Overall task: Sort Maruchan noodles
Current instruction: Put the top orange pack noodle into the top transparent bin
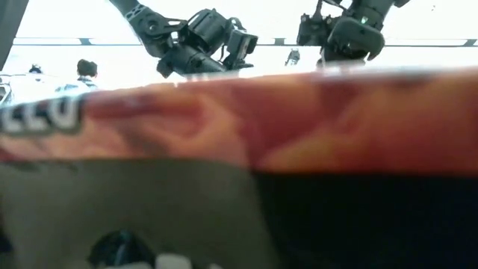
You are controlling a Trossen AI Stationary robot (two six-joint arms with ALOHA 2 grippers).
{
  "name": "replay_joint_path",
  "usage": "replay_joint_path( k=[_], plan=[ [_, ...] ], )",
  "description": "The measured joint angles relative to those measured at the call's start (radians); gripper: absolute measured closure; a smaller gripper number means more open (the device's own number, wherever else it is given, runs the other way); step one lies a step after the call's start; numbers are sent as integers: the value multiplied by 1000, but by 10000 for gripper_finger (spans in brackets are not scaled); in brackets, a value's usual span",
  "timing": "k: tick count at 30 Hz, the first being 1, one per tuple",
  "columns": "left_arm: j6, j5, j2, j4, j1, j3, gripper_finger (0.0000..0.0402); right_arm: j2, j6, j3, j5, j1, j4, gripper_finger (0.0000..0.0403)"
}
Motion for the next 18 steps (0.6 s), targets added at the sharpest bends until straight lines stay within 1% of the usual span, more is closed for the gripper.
replay_joint_path(
  k=[4, 8, 14, 18],
  plan=[
    [96, -2, -30, -116, 24, 53, 282, -37, 0, 0, 0, 0, -1, 195],
    [241, -30, -43, -278, 39, 166, 282, -59, 0, 0, 0, 0, 1, 195],
    [481, -177, -40, -581, 40, 404, 283, -48, -1, -1, 2, 0, -7, 195],
    [632, -318, -40, -752, 48, 538, 283, -31, -2, -7, 3, 0, -23, 195]
  ],
)
